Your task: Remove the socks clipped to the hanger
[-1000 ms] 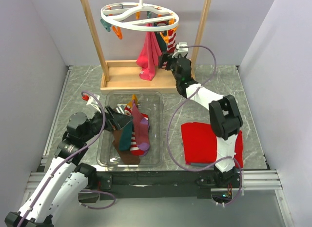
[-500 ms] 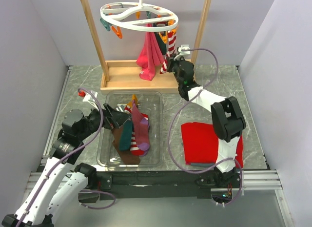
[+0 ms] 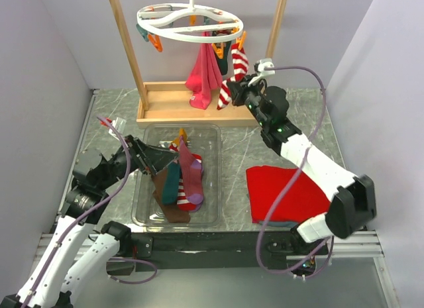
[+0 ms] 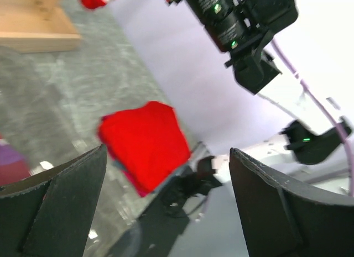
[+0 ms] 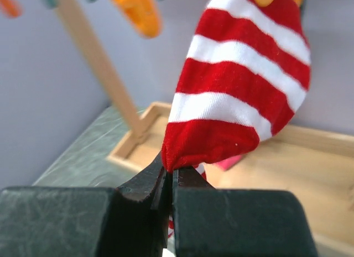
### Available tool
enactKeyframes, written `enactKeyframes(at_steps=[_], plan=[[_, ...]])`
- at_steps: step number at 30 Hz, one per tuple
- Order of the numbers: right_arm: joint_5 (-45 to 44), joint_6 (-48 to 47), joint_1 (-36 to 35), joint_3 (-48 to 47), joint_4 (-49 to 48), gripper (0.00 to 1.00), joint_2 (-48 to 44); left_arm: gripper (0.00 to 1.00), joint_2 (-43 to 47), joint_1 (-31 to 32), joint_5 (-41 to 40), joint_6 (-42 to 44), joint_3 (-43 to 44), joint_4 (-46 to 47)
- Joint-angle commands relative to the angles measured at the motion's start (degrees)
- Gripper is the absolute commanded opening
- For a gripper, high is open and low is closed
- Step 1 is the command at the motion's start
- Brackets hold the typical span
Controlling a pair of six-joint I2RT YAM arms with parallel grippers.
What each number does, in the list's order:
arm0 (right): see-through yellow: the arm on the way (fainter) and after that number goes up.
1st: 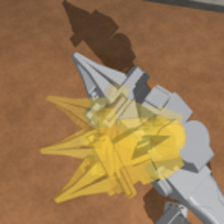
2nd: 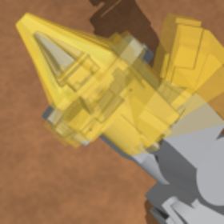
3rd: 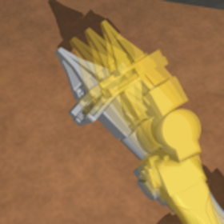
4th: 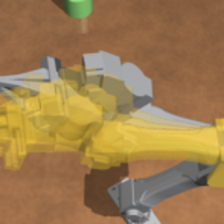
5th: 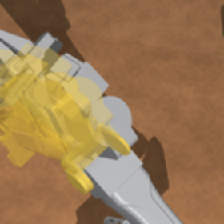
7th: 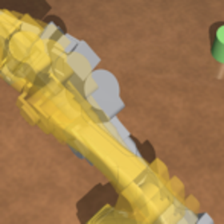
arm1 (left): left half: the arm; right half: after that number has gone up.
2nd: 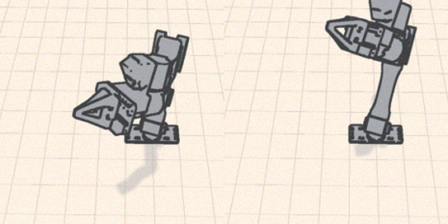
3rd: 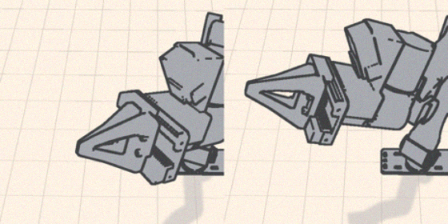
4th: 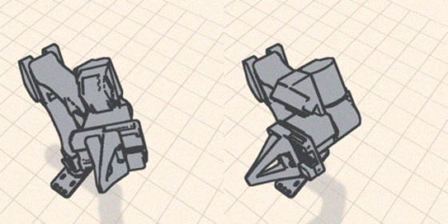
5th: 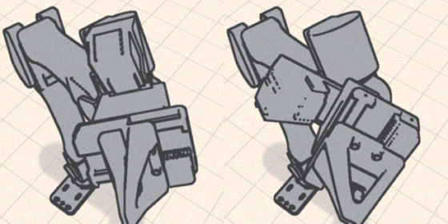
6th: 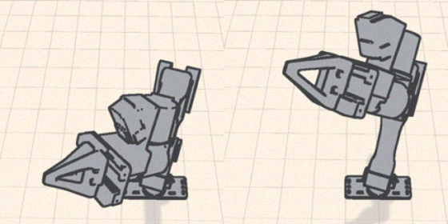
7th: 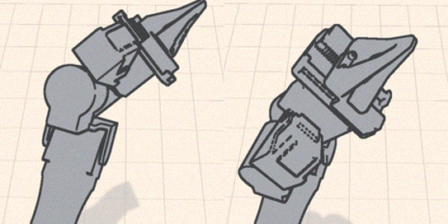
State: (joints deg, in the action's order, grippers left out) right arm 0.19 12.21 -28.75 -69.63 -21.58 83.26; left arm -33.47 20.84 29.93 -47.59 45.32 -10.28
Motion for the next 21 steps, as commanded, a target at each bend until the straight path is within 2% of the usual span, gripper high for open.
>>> enactKeyframes(at_steps=[1,4,7,12,14,17,21], plan=[[2.7,2.5,-4.5,2.0,12.1,0.01,-6.3,0.95,-1.2,0.4,6.8,-9.4,-0.9,12.9],[1.7,2.6,-7.8,3.4,15.9,0.01,-10.3,0.93,-2.1,1.9,6.2,-11.6,0.2,15.8],[1.5,3.9,-11.5,5.0,17.6,0.02,-14.0,0.93,-4.6,6.4,3.2,-11.4,3.6,16.6],[3.3,8.0,-13.9,8.4,16.1,0.02,-16.0,0.93,-14.1,17.3,-5.3,-4.2,14.7,11.7],[4.2,8.5,-14.2,8.5,16.2,0.02,-16.0,0.94,-16.9,18.8,-6.7,-1.6,20.7,8.1],[5.1,9.2,-15.3,8.5,16.3,0.02,-15.9,0.95,-20.7,18.9,-13.0,4.1,28.5,3.3],[6.1,10.0,-15.8,8.7,16.0,0.02,-15.6,0.97,-26.7,18.9,-20.3,10.4,34.7,-0.4]])
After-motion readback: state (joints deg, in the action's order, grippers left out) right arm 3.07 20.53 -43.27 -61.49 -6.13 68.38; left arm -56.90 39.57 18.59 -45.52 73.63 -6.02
